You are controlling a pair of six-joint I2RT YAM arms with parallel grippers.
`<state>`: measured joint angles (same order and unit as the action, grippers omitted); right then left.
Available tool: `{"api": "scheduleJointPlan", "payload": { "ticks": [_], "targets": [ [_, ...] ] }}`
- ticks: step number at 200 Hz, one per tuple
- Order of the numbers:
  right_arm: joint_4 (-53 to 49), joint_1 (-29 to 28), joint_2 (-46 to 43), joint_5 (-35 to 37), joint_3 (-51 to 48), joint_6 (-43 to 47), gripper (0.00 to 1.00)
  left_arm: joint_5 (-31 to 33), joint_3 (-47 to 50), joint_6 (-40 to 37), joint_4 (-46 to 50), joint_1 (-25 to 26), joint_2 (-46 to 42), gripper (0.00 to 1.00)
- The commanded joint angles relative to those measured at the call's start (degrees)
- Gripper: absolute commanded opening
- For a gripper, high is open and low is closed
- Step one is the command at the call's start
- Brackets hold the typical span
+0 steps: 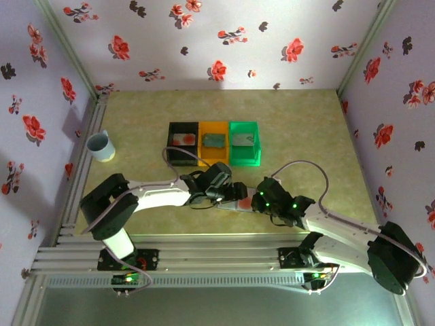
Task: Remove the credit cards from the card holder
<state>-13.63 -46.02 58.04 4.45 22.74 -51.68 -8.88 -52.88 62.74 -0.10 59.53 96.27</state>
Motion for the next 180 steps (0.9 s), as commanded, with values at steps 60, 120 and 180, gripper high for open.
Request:
{"api": "scheduleJointPlan", "payload": {
  "ticks": [60, 120, 180],
  "targets": [
    [2.4, 0.4, 2.5, 0.1, -0.9, 0.0, 0.09, -0.4, -4.3, -2.7, 0.9, 0.0, 3.0, 0.63],
    [5.7, 0.5, 1.8, -0.2, -2.3, 1.4, 0.07, -1.6, -6.4, -5.3, 1.9, -0.9, 5.1, 0.55],
    [6.3, 0.8, 2.3, 0.9, -3.1, 1.0, 0.04, -3.0, -4.9, -5.6, -0.4, -2.0, 6.7, 0.47]
  ]
}}
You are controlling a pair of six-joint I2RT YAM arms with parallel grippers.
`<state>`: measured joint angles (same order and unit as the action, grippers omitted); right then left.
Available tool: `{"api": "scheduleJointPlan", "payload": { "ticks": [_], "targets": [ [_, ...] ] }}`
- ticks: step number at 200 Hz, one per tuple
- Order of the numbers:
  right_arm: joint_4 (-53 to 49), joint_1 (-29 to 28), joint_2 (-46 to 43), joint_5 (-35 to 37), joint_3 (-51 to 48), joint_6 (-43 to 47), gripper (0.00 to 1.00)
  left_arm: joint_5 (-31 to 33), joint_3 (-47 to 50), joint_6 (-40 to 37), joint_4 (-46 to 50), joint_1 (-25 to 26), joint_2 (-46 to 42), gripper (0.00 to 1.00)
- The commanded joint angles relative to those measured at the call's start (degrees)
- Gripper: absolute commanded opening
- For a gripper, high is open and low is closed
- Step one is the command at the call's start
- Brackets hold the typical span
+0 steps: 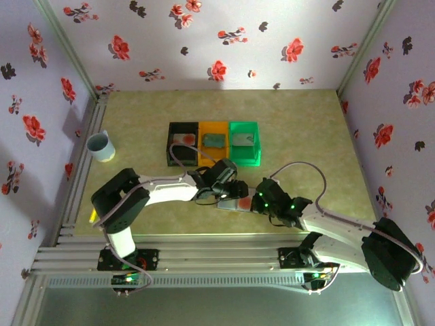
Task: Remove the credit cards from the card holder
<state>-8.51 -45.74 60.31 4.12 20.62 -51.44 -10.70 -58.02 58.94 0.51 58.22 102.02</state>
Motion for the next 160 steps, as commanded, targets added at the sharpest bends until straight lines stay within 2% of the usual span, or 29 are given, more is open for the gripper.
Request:
{"api": "scheduleJointPlan", "payload": {
  "ticks": [1, 46, 160],
  "targets": [
    [1.3, 0.5, 0.1, 1.2, -1.0, 0.8, 0.04, -1.3, 0.3, -1.8, -1.0, -0.7, 1.0, 0.47],
    [3.0, 0.7, 1.5, 1.0, -1.3, 0.9, 0.02, -2.4, -0.3, -2.8, -1.8, -0.9, 2.5, 0.43],
    [6.6, 1.2, 5.1, 0.5, -2.3, 0.7, 0.00, -2.6, 2.1, -3.6, -4.8, -1.7, 3.9, 0.43]
  ]
}}
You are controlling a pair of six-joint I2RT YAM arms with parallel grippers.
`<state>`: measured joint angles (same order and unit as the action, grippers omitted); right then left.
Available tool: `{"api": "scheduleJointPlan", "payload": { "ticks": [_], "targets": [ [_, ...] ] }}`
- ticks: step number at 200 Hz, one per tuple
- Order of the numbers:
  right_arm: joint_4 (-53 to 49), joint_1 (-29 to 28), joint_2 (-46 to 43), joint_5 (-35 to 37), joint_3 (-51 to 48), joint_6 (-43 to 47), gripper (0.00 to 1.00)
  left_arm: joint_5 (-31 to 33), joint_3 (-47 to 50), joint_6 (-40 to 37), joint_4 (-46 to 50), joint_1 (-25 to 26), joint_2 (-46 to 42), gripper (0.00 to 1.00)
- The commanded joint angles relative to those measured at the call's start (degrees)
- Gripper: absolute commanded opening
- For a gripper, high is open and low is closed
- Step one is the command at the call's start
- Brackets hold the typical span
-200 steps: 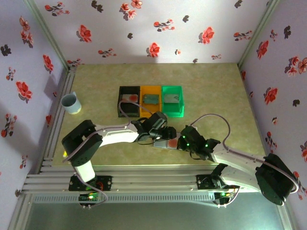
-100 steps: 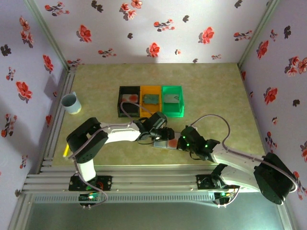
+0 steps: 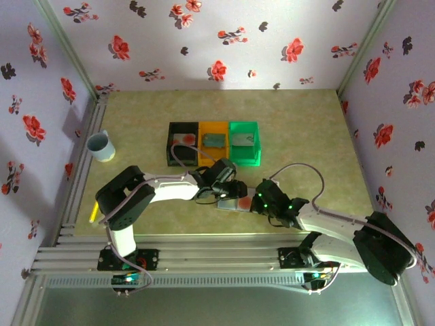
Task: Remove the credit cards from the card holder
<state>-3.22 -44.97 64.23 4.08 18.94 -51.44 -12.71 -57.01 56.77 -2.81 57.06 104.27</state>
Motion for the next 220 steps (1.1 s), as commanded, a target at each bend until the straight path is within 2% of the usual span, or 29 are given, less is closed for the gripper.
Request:
{"api": "scheduleJointPlan", "payload": {
  "ticks": [1, 93, 169, 220],
  "targets": [
    [1.3, 0.4, 1.2, 0.6, -0.7, 0.7, 0.00, -0.6, 1.2, -1.4, -1.6, -0.5, 1.7, 0.42],
    [1.3, 0.8, 0.9, 0.9, -1.2, 0.3, 0.00, -0.6, 2.6, -1.7, -2.8, -0.7, 2.0, 0.41],
    [2.2, 0.8, 2.5, -0.1, -1.4, -0.2, 0.00, -1.5, 4.8, 0.5, -7.7, -0.6, 1.7, 0.33],
    [2.1, 0.7, 2.5, -0.2, -1.6, -0.2, 0.00, -1.6, 6.2, 1.5, -10.5, -0.6, 0.6, 0.32]
  ]
}}
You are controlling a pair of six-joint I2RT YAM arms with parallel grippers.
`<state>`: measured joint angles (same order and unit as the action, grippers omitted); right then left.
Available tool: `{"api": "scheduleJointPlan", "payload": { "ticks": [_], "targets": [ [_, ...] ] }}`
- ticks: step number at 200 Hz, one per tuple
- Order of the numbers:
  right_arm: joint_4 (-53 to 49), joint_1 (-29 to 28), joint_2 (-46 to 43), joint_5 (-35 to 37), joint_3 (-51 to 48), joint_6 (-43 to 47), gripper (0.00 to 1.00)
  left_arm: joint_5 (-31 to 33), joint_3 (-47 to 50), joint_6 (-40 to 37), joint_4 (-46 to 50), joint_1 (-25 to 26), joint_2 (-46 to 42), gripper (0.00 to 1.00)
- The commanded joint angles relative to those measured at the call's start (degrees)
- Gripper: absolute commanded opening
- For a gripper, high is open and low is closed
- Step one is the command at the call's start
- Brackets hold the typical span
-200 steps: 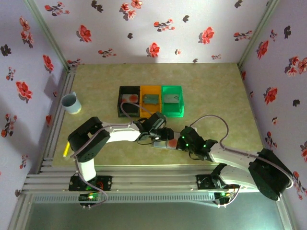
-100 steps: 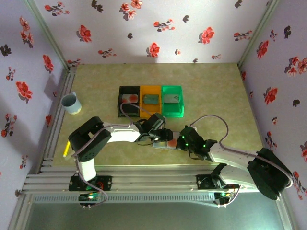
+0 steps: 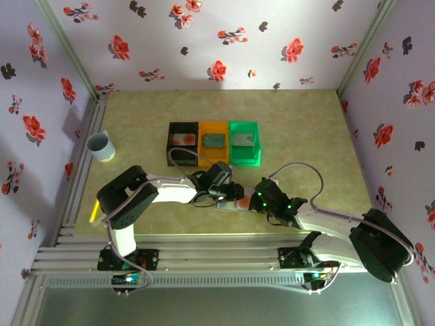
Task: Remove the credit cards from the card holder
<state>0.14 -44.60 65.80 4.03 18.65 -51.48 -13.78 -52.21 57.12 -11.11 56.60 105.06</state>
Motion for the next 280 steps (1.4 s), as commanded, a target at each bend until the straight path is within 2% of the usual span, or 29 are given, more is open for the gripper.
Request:
{"api": "scheduleJointPlan", "payload": {
  "ticks": [1, 122, 280],
  "targets": [
    [-1.3, 0.3, 0.9, -0.2, -1.3, -0.1, 0.00, -0.5, 1.4, 1.2, -2.3, -0.1, -0.1, 0.32],
    [-1.6, 0.4, 0.3, -0.3, -1.6, -0.3, 0.00, 0.8, 3.1, 1.2, -3.1, -0.8, -2.5, 0.31],
    [-1.3, 0.3, 0.6, -0.5, -1.6, -0.3, 0.00, 0.2, 4.1, 1.7, -5.9, -0.8, -3.1, 0.19]
  ]
}}
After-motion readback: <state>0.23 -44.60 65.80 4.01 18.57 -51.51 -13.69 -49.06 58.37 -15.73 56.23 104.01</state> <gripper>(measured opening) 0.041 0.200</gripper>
